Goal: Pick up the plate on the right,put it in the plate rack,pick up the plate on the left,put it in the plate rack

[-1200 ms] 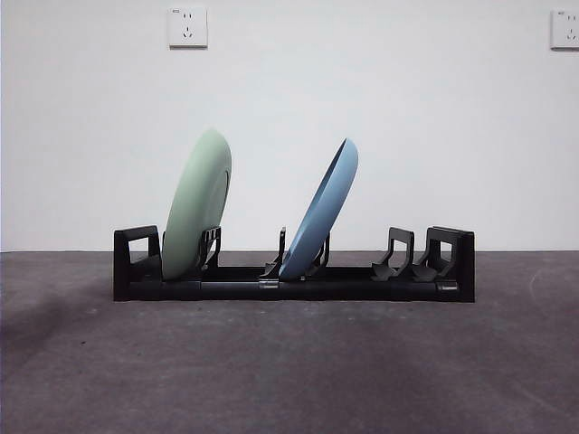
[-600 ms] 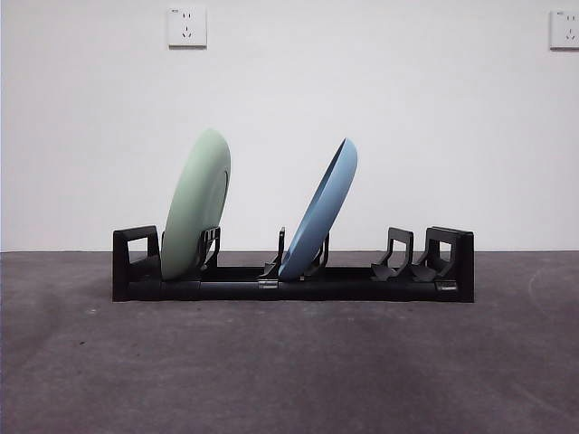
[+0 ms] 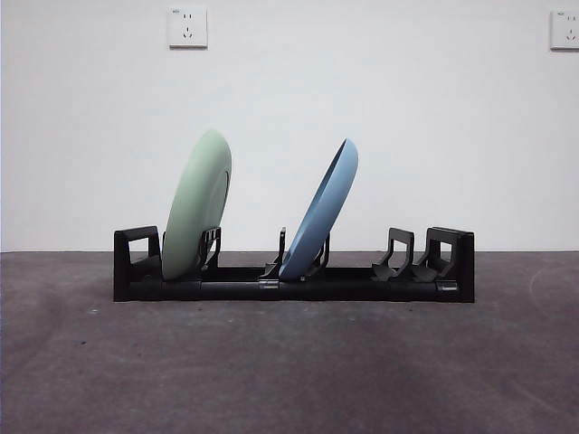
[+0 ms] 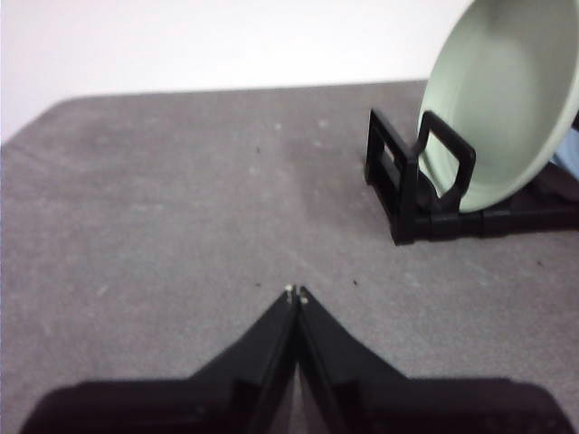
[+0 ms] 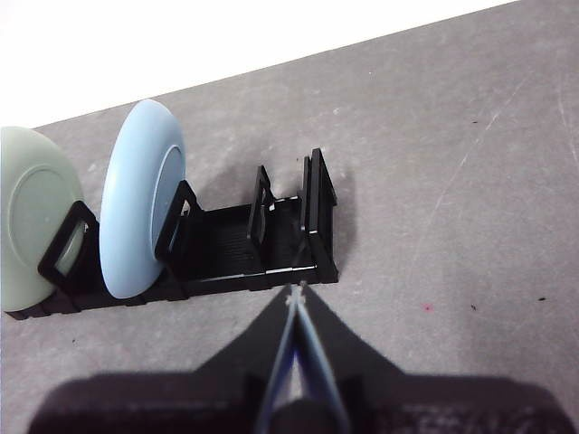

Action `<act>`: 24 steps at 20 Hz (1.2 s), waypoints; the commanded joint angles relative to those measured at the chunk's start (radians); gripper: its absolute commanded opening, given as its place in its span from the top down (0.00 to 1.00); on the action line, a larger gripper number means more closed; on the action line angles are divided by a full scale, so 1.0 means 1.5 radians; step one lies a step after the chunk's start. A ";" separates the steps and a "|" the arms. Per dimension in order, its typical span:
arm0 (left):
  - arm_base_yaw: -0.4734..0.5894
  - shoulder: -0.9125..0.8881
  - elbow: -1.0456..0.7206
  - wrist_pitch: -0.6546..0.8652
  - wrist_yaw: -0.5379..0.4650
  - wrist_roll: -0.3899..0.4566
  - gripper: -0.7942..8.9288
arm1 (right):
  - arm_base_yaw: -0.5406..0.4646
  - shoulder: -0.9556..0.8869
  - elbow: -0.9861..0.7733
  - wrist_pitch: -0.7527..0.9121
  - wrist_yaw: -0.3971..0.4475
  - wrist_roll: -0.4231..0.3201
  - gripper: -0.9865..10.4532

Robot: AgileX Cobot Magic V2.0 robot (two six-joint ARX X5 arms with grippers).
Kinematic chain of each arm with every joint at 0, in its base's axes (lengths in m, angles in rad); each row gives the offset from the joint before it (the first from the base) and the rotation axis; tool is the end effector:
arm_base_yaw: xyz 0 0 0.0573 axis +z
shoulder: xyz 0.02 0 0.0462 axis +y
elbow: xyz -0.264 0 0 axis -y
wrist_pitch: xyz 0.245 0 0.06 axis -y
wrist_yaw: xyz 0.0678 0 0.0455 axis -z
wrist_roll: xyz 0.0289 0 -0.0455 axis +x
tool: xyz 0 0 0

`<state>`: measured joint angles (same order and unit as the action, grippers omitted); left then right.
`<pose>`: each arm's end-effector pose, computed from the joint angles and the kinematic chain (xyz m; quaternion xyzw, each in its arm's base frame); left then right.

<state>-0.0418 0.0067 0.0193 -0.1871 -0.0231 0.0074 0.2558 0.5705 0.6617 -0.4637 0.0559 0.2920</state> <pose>0.0954 -0.0033 0.1516 0.0065 0.0871 -0.0096 0.9961 0.1227 0.0304 0.2930 0.1138 0.1953 0.0704 0.9716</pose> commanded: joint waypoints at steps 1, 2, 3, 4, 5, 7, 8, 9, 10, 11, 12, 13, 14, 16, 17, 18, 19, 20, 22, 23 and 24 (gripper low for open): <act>0.002 -0.003 -0.011 0.003 0.002 -0.024 0.92 | 0.001 -0.001 -0.005 0.004 0.002 0.004 0.91; 0.002 -0.003 -0.011 0.005 0.003 -0.027 0.92 | 0.001 -0.001 -0.005 0.004 0.002 0.004 0.91; 0.002 -0.002 -0.011 0.005 0.002 -0.027 0.92 | 0.001 -0.001 -0.005 0.004 0.003 0.004 0.91; 0.002 -0.001 -0.011 0.005 0.002 -0.027 0.92 | 0.001 -0.001 -0.005 0.004 0.003 0.004 0.91; 0.002 -0.001 -0.011 0.005 0.001 -0.027 0.92 | 0.001 -0.001 -0.005 0.004 0.003 0.004 0.91; 0.002 -0.001 -0.011 0.005 0.001 -0.027 0.92 | 0.001 -0.001 -0.005 0.004 0.002 0.004 0.91; 0.002 -0.001 -0.011 0.005 0.002 -0.027 0.92 | 0.001 -0.001 -0.005 0.004 0.002 0.004 0.91; 0.002 -0.001 -0.011 0.005 0.001 -0.027 0.92 | 0.001 -0.001 -0.005 0.004 0.003 0.004 0.91; 0.002 -0.001 -0.011 0.005 0.002 -0.027 0.92 | 0.001 -0.001 -0.005 0.004 0.002 0.004 0.91; 0.002 -0.001 -0.011 0.005 0.001 -0.027 0.92 | 0.001 -0.001 -0.005 0.004 0.002 0.004 0.91; 0.002 -0.001 -0.011 0.005 0.001 -0.027 0.92 | 0.001 -0.001 -0.005 0.004 0.002 0.004 0.91; 0.002 -0.001 -0.011 0.005 0.001 -0.027 0.92 | 0.001 -0.001 -0.005 0.004 0.002 0.004 0.91; 0.002 -0.001 -0.011 0.005 0.001 -0.027 0.92 | 0.001 -0.001 -0.005 0.004 0.002 0.004 0.91; 0.002 -0.001 -0.011 0.005 0.002 -0.027 0.92 | 0.001 -0.001 -0.005 0.004 0.002 0.004 0.91; 0.002 -0.001 -0.011 0.005 0.001 -0.027 0.92 | 0.001 -0.001 -0.005 0.004 0.003 0.003 0.91; 0.002 -0.001 -0.011 0.005 0.002 -0.027 0.92 | 0.001 -0.001 -0.005 0.004 0.003 -0.003 0.91; 0.002 -0.001 -0.011 0.005 0.002 -0.027 0.92 | 0.000 -0.008 -0.005 0.004 0.022 -0.047 0.91; 0.002 -0.001 -0.011 0.005 0.002 -0.027 0.92 | -0.001 -0.026 -0.006 0.002 0.058 -0.082 0.91; 0.002 -0.001 -0.011 0.005 0.001 -0.027 0.92 | -0.004 -0.076 -0.026 0.017 0.088 -0.162 0.91; 0.002 -0.001 -0.011 0.005 0.001 -0.027 0.92 | -0.015 -0.110 -0.052 0.041 0.068 -0.179 0.91; 0.002 -0.001 -0.011 0.005 0.001 -0.027 0.92 | -0.033 -0.143 -0.084 0.068 0.057 -0.178 0.91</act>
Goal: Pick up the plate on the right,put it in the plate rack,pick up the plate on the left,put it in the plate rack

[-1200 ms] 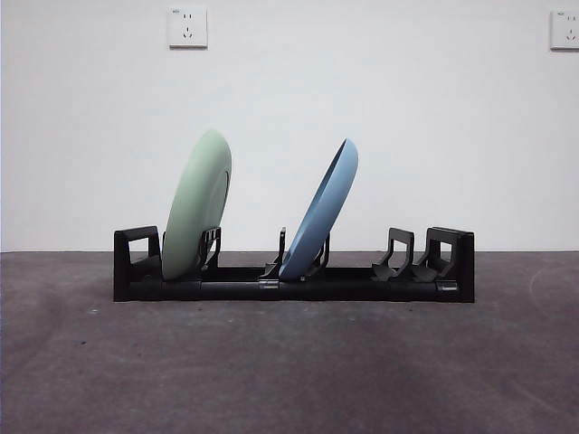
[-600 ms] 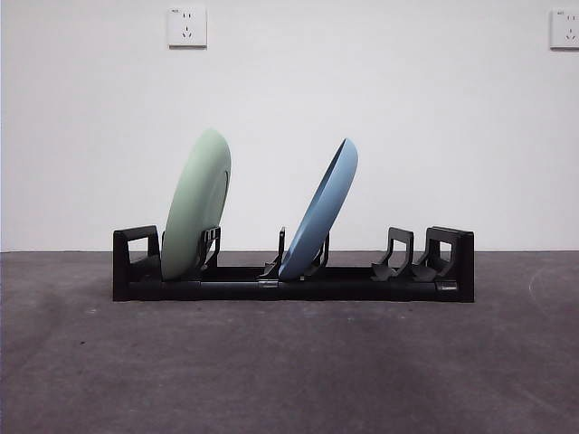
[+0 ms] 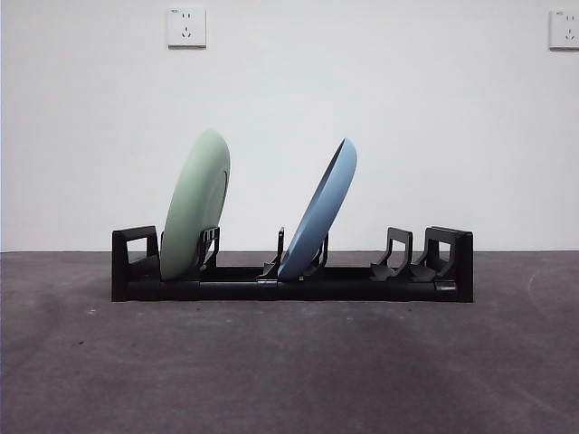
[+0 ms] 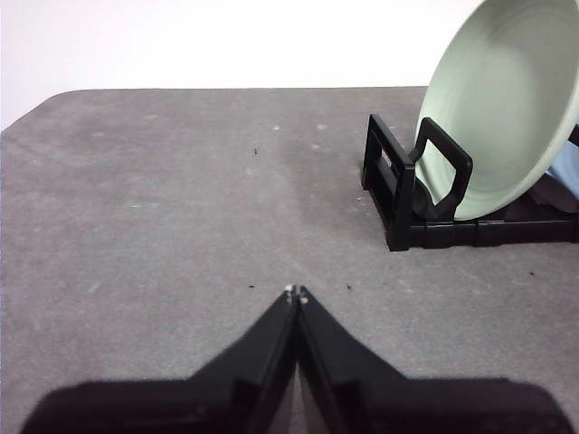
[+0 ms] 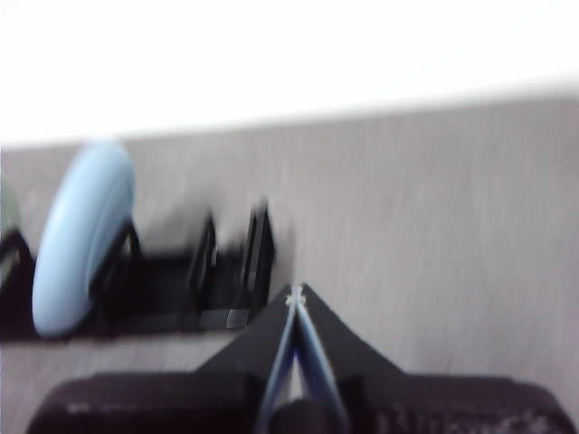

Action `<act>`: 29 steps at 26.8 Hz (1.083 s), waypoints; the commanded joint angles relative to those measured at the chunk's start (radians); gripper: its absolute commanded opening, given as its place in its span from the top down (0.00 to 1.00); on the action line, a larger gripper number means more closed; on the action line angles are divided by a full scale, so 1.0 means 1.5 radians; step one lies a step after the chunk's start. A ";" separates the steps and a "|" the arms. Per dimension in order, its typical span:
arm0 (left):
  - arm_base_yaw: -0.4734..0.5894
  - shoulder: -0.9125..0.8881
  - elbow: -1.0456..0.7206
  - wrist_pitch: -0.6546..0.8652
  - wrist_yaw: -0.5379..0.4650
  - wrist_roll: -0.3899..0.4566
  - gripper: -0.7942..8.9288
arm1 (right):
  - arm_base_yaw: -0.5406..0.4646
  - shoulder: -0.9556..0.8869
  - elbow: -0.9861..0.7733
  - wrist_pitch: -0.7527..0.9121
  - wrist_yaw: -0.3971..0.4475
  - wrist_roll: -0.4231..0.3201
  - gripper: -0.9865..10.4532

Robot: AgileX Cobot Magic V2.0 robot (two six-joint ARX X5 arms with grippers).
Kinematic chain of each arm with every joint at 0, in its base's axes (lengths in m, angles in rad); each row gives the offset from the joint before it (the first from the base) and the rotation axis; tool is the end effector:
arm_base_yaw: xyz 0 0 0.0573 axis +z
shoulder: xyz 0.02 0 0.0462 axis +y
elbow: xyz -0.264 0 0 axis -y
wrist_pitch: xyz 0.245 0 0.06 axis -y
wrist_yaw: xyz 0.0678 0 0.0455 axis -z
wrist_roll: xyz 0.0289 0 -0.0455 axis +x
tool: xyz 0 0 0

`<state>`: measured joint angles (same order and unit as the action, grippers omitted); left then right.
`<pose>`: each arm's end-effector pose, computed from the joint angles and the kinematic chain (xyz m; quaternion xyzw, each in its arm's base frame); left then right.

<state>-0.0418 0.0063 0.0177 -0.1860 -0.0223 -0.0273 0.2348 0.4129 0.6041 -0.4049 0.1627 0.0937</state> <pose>0.0955 -0.0033 0.1512 -0.0108 0.0873 -0.0085 0.9961 0.0998 0.0190 0.2945 0.0255 0.1061 0.0309 0.9935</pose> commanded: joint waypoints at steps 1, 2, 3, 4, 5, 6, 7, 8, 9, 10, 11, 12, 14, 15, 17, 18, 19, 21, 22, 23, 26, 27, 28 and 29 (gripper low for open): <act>0.002 0.000 -0.010 0.004 0.001 -0.004 0.92 | -0.041 -0.072 -0.084 0.057 -0.030 -0.044 0.91; 0.002 0.000 -0.010 0.004 0.001 -0.004 0.92 | -0.065 -0.104 -0.124 0.083 -0.046 -0.044 0.91; 0.002 0.000 -0.010 0.004 0.001 -0.004 0.92 | -0.087 -0.133 -0.162 0.105 -0.066 -0.044 0.91; 0.002 0.000 -0.010 0.004 0.001 -0.004 0.92 | -0.107 -0.158 -0.199 0.122 -0.096 -0.044 0.91; 0.002 0.000 -0.010 0.004 0.001 -0.004 0.92 | -0.117 -0.173 -0.223 0.133 -0.118 -0.044 0.91; 0.002 0.000 -0.010 0.004 0.001 -0.004 0.92 | -0.123 -0.187 -0.242 0.139 -0.131 -0.044 0.91; 0.002 0.000 -0.010 0.004 0.001 -0.004 0.92 | -0.128 -0.200 -0.264 0.146 -0.141 -0.043 0.91; 0.002 0.000 -0.010 0.004 0.001 -0.004 0.92 | -0.130 -0.212 -0.283 0.150 -0.142 -0.044 0.91; 0.002 0.000 -0.010 0.004 0.001 -0.004 0.92 | -0.130 -0.222 -0.299 0.153 -0.142 -0.043 0.91; 0.002 0.000 -0.010 0.004 0.001 -0.004 0.92 | -0.129 -0.232 -0.315 0.156 -0.143 -0.042 0.91; 0.002 0.000 -0.010 0.004 0.001 -0.004 0.92 | -0.129 -0.240 -0.327 0.156 -0.143 -0.038 0.91; 0.002 0.000 -0.010 0.004 0.001 -0.004 0.92 | -0.128 -0.250 -0.339 0.156 -0.143 -0.033 0.91; 0.002 0.000 -0.010 0.004 0.001 -0.004 0.92 | -0.128 -0.268 -0.360 0.161 -0.142 -0.025 0.91; 0.002 0.000 -0.010 0.004 0.001 -0.004 0.92 | -0.128 -0.275 -0.368 0.163 -0.143 -0.025 0.91; 0.002 0.000 -0.010 0.004 0.001 -0.004 0.92 | -0.124 -0.275 -0.375 0.163 -0.142 -0.020 0.91; 0.002 0.000 -0.010 0.004 0.001 -0.004 0.92 | -0.124 -0.275 -0.376 0.162 -0.142 -0.021 0.91; 0.002 0.000 -0.010 0.004 0.001 -0.004 0.92 | -0.124 -0.275 -0.379 0.162 -0.142 -0.021 0.91; 0.002 0.000 -0.010 0.004 0.001 -0.004 0.92 | -0.124 -0.275 -0.384 0.162 -0.143 -0.019 0.91; 0.002 0.000 -0.010 0.004 0.001 -0.004 0.92 | -0.124 -0.275 -0.389 0.163 -0.143 -0.013 0.91; 0.002 0.000 -0.010 0.004 0.001 -0.004 0.92 | -0.124 -0.275 -0.394 0.163 -0.143 -0.006 0.91; 0.002 0.000 -0.010 0.004 0.001 -0.004 0.92 | -0.119 -0.275 -0.399 0.149 -0.142 0.007 0.91; 0.002 0.000 -0.010 0.004 0.001 -0.004 0.92 | -0.117 -0.275 -0.399 0.150 -0.144 0.010 0.91; 0.002 0.000 -0.010 0.004 0.001 -0.004 0.92 | -0.115 -0.275 -0.399 0.150 -0.144 0.015 0.91; 0.002 0.000 -0.010 0.004 0.001 -0.004 0.92 | -0.114 -0.275 -0.399 0.150 -0.144 0.014 0.91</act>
